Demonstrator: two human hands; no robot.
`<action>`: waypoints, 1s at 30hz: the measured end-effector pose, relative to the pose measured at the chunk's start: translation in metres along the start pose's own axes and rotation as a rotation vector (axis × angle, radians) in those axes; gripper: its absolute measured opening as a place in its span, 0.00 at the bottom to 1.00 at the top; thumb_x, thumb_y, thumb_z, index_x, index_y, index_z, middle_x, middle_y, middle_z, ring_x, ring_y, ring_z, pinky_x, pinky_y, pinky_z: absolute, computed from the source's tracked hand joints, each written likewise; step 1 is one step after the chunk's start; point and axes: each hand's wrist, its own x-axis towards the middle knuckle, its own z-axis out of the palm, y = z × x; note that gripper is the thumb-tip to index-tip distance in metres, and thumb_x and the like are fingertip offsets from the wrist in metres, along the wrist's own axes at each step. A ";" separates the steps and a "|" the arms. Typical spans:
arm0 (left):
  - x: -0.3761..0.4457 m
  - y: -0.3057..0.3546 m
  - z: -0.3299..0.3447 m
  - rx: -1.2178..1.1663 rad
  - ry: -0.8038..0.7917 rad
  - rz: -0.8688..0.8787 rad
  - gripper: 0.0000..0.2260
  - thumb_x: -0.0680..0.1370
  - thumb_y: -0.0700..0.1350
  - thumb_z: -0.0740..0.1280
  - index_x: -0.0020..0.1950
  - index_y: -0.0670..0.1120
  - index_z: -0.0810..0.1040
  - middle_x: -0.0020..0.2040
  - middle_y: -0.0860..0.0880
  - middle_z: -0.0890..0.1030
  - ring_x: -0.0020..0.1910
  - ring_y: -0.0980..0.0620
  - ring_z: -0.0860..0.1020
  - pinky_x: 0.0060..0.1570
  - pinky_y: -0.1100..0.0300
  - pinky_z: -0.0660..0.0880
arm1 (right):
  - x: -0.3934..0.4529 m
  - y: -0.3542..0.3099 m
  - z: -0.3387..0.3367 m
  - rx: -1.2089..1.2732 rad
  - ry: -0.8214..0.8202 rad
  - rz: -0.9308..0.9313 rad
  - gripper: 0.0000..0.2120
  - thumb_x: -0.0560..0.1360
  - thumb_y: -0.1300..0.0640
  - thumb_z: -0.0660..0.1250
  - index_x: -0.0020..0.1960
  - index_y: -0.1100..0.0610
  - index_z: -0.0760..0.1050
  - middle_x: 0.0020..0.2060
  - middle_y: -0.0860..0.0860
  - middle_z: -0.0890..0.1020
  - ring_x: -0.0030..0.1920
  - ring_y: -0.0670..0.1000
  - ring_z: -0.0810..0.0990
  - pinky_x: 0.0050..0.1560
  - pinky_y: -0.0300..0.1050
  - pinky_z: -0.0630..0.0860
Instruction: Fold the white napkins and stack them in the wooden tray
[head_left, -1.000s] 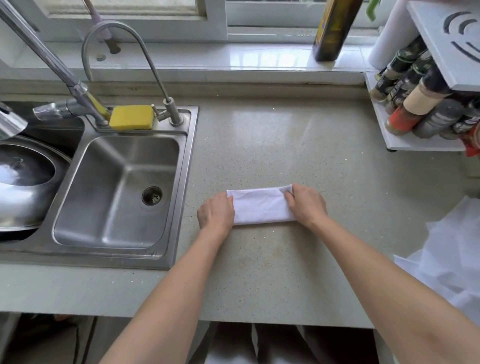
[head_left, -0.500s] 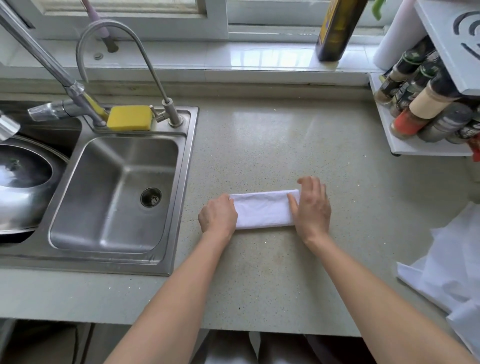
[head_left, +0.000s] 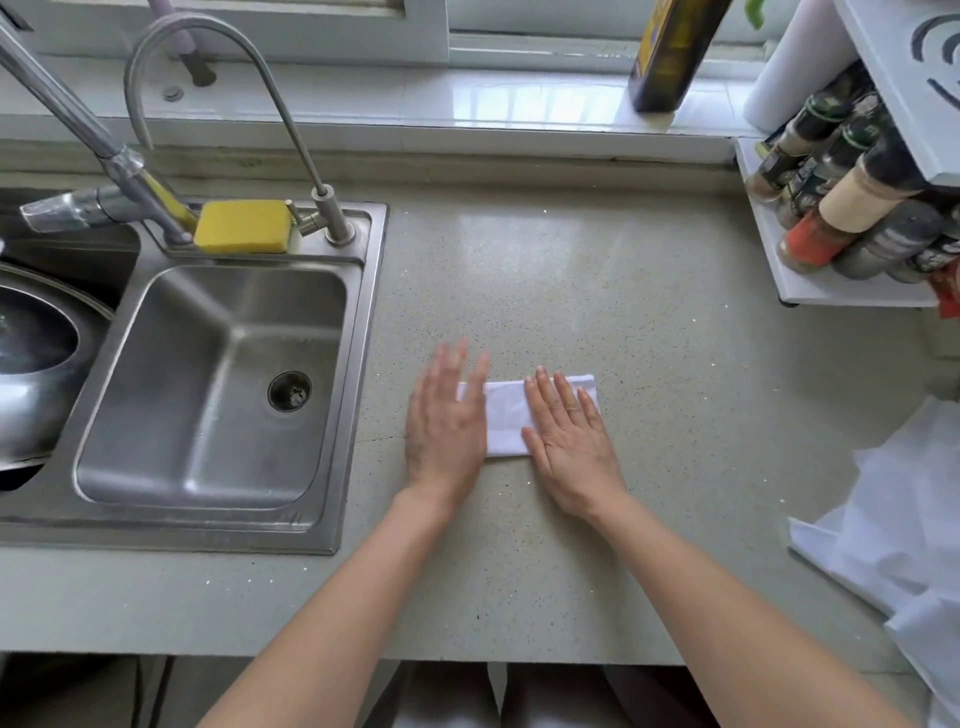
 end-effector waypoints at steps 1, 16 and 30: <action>-0.002 0.003 0.007 0.044 -0.060 0.142 0.22 0.80 0.44 0.53 0.75 0.46 0.64 0.76 0.44 0.63 0.75 0.43 0.59 0.73 0.47 0.54 | 0.000 0.000 -0.002 -0.001 -0.009 -0.002 0.31 0.76 0.41 0.31 0.77 0.50 0.36 0.75 0.44 0.37 0.75 0.46 0.33 0.73 0.44 0.31; -0.010 -0.026 -0.006 0.138 -0.446 0.011 0.24 0.84 0.49 0.49 0.79 0.46 0.49 0.79 0.48 0.48 0.77 0.49 0.50 0.74 0.55 0.52 | -0.002 0.021 -0.029 -0.025 -0.091 0.041 0.26 0.83 0.57 0.47 0.79 0.55 0.43 0.78 0.49 0.45 0.77 0.49 0.46 0.75 0.42 0.44; 0.015 -0.004 -0.026 -0.391 -0.358 -0.762 0.12 0.74 0.36 0.63 0.31 0.44 0.72 0.31 0.42 0.71 0.35 0.42 0.72 0.29 0.56 0.66 | 0.063 0.016 -0.085 -0.005 -0.391 0.097 0.12 0.76 0.65 0.58 0.34 0.57 0.66 0.31 0.52 0.71 0.39 0.54 0.70 0.29 0.42 0.61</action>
